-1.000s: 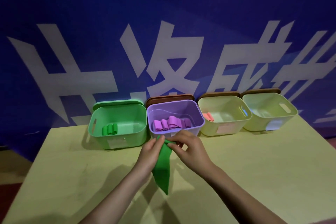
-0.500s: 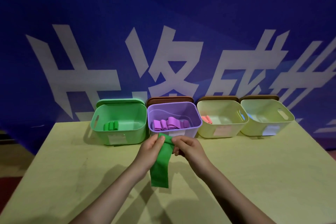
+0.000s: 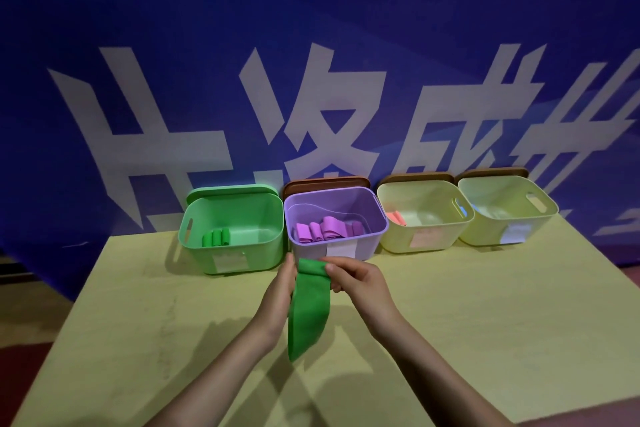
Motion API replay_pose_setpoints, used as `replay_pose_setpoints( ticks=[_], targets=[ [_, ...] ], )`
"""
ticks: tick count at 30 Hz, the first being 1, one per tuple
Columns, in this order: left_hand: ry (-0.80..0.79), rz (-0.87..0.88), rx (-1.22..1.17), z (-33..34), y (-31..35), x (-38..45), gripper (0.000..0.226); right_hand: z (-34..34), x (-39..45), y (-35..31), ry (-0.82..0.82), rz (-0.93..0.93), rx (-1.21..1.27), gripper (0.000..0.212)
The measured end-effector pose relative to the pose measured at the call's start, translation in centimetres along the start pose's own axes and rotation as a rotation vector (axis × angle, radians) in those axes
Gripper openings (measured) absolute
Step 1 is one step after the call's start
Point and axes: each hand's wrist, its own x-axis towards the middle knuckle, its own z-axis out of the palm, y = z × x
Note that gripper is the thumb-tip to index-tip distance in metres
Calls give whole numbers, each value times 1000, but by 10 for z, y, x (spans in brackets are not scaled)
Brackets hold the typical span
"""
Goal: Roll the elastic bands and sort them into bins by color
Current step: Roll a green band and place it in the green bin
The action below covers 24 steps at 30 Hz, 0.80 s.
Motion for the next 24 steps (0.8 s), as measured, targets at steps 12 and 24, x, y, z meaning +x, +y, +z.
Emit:
replay_pose_setpoints(
  ticks=[12,24],
  targets=[
    [69,-31,17,-8,13,28,27,7,25,10,45,-316,-364,30],
    [32,84,26,-41,23,52,21,29,66,6,-43,-2,-109,19]
  ],
)
